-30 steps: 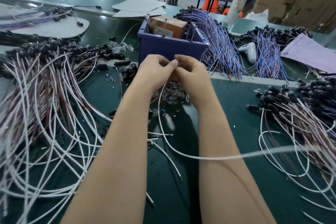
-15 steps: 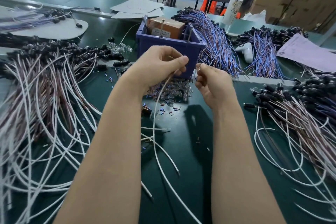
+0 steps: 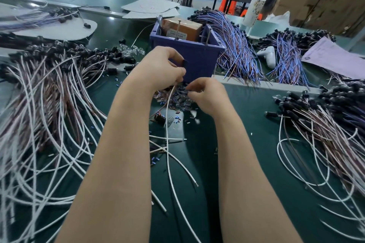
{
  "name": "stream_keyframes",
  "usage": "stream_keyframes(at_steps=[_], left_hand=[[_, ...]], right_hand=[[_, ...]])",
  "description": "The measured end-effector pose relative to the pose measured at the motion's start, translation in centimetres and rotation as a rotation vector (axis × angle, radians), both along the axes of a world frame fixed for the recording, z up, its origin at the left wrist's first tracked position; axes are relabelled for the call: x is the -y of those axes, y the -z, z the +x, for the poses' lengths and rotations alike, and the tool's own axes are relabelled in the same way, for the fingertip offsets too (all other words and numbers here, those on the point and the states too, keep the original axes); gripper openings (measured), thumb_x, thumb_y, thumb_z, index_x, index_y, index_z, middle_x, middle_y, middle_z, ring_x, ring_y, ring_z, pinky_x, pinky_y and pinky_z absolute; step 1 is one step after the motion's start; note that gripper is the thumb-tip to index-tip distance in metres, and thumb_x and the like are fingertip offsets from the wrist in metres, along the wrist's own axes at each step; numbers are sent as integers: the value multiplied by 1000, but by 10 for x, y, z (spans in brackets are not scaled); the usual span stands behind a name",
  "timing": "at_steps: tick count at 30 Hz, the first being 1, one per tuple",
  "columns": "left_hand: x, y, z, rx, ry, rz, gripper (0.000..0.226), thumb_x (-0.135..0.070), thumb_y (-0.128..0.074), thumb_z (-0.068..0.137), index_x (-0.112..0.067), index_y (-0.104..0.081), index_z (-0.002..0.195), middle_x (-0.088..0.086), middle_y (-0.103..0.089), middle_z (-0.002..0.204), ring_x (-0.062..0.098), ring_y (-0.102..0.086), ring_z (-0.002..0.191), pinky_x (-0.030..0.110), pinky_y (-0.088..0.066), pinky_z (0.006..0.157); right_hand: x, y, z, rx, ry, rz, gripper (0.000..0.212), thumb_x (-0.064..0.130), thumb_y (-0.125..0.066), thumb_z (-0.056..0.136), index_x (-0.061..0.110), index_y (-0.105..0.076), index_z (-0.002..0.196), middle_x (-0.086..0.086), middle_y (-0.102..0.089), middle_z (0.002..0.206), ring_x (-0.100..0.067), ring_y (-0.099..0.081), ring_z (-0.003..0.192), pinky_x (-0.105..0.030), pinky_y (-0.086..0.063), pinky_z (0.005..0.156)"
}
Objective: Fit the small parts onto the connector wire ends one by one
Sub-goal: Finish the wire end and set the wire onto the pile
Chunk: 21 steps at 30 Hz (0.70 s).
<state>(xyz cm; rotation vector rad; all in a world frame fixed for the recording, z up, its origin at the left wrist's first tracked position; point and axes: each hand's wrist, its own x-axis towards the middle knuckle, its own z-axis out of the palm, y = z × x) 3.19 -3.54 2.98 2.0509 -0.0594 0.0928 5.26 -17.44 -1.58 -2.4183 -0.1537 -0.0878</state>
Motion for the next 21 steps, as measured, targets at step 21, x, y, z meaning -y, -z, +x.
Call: stream_keyframes(at_steps=[21], left_hand=[[-5,9,-1,-22,127,9,25,1,-64,85,-24,-61,82,5,-71,96,22,-66,93,40,-51,92]], right_hand=[[-15,13,0,8,66,-23,14,18,-58,87,15,-67,98,-8,-65,103,-24,-58,97,-31,-47,81]])
